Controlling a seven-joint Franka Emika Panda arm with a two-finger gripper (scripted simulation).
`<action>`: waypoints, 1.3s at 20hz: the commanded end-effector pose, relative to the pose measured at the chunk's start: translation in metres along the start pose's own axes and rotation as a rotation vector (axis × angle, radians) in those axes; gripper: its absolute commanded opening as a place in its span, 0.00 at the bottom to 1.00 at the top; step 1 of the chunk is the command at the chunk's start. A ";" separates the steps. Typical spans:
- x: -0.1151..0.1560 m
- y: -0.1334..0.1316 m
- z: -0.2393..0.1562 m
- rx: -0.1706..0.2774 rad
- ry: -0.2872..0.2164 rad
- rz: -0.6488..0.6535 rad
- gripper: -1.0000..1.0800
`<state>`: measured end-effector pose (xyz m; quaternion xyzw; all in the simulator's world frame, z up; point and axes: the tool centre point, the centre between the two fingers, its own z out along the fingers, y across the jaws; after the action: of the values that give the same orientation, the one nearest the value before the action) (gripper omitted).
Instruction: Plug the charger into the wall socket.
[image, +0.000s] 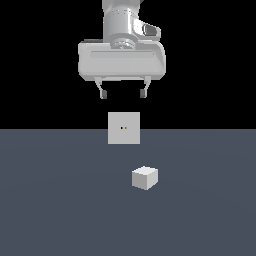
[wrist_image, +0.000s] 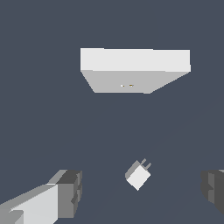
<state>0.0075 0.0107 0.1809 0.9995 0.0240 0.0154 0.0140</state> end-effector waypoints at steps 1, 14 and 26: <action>0.000 0.000 0.000 0.000 0.000 0.000 0.96; -0.013 0.008 0.016 -0.013 0.040 0.103 0.96; -0.042 0.022 0.053 -0.042 0.132 0.340 0.96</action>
<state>-0.0281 -0.0135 0.1324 0.9882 -0.1293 0.0772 0.0295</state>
